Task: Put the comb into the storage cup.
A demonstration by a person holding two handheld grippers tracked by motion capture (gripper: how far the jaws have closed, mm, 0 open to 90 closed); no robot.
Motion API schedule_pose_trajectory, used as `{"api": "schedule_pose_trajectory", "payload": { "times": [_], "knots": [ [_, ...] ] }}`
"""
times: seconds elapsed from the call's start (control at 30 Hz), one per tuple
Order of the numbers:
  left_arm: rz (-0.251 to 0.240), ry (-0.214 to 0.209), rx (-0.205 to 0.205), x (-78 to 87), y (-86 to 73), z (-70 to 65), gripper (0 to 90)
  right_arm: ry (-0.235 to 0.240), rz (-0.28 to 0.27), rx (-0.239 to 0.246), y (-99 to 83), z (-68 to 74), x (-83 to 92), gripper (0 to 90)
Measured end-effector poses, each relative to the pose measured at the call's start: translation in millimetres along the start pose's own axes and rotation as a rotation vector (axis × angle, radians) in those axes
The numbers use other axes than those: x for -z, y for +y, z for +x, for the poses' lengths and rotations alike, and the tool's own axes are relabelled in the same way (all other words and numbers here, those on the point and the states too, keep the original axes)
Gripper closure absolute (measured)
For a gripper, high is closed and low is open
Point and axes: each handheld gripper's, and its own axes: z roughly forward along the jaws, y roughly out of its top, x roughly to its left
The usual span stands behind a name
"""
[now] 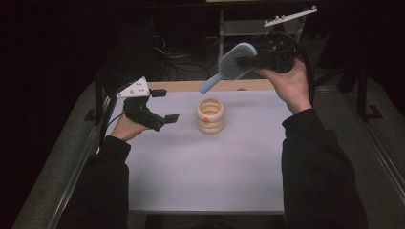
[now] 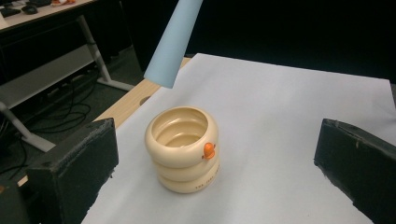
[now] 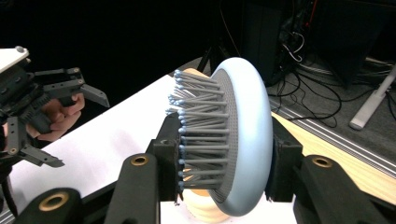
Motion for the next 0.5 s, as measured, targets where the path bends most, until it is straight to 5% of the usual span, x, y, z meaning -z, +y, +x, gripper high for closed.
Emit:
{"api": "schedule_pose_trajectory", "payload": {
  "times": [0.5],
  "knots": [
    [-0.027, 0.019, 0.041, 13.5, -29.3, 3.2, 0.0, -0.012, 0.028, -0.023, -16.6, -13.7, -12.5, 55.9]
  ]
}}
